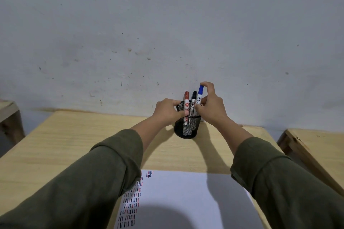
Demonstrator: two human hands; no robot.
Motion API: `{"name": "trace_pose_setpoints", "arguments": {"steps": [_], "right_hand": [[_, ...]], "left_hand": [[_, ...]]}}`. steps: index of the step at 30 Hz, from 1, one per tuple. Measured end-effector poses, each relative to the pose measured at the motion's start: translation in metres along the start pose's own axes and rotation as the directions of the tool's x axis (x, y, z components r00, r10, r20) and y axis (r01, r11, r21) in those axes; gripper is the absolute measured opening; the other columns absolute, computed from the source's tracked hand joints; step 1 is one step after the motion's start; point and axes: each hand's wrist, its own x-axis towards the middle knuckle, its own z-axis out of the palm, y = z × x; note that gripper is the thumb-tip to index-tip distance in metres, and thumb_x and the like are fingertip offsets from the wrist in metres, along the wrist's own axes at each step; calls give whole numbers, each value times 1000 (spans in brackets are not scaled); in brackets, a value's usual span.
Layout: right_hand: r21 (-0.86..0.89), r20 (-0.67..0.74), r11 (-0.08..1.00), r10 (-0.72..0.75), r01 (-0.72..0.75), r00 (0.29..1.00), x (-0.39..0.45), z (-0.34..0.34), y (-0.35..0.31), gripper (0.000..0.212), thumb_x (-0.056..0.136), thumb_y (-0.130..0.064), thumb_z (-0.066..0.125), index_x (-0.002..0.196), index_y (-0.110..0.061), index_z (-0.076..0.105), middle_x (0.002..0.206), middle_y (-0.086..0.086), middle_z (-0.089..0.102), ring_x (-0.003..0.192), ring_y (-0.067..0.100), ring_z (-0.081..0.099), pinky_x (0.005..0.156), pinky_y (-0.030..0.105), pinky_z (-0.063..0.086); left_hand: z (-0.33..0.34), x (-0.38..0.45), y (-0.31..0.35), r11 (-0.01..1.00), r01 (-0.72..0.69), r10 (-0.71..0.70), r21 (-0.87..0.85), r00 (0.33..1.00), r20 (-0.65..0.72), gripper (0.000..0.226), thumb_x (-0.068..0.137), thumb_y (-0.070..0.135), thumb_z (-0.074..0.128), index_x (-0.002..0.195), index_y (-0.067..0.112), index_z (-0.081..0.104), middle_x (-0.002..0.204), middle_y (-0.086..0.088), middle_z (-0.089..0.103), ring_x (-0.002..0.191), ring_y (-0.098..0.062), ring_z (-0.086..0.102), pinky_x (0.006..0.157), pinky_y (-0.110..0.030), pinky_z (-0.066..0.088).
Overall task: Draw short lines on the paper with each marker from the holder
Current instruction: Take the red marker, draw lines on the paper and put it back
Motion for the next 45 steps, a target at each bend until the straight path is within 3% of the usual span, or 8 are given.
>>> {"name": "trace_pose_setpoints", "arguments": {"steps": [3,13,24,29,32,36,39,45], "right_hand": [[-6,21,1000,10,-10,1000,2,7,4,61,80,1,61,128,-26,34,74,6,61,73,23,61,60,35,51],[-180,-26,982,-68,62,997,13,12,11,57,83,-11,61,135,-27,44,113,12,48,100,23,49,76,29,39],[-280,53,958,-54,67,997,21,10,10,46,88,-17,48,131,-34,50,103,4,33,96,23,45,83,39,47],[-91,34,992,-88,91,996,13,10,8,36,82,-32,66,115,-29,53,103,5,41,95,19,45,75,31,42],[76,14,992,-106,104,994,4,8,6,31,79,-25,71,103,-26,51,94,6,56,76,16,51,61,24,38],[232,-1,971,-64,62,998,-6,9,0,34,80,-11,69,101,-23,46,82,4,64,74,12,59,64,20,42],[400,-78,916,-6,37,997,-7,1,-11,40,81,-7,66,106,-25,40,88,8,64,79,17,63,69,22,46],[703,-177,707,68,77,982,-16,-36,-55,36,86,-4,58,109,-22,37,90,9,59,78,21,72,64,20,56]], "left_hand": [[0,0,0,1000,0,0,-5,1000,0,46,81,34,68,125,21,61,130,-2,62,121,-20,53,99,-29,38],[3,3,-5,1000,2,-2,-22,1000,3,46,80,36,68,124,23,61,129,-1,62,121,-22,54,100,-30,38],[7,7,-10,996,28,-30,-88,999,-14,51,77,35,71,125,20,60,128,-1,63,124,-21,52,102,-30,38],[7,4,-9,989,15,-20,-146,999,-28,46,79,32,71,122,21,62,125,-1,65,120,-20,53,91,-22,36],[9,3,-10,985,19,-26,-171,999,-44,49,79,32,71,125,20,60,127,-1,63,122,-19,52,90,-20,35],[12,0,-11,986,27,-40,-162,996,-78,57,77,36,71,129,20,56,134,-2,58,130,-20,45,104,-29,36],[8,-3,-7,982,28,-56,-187,988,-143,56,79,39,68,130,22,54,135,-2,56,132,-21,41,108,-36,36],[-25,-17,29,909,-115,5,-401,964,-264,34,89,32,58,121,20,62,124,3,64,116,-10,56,97,-20,37]]}}
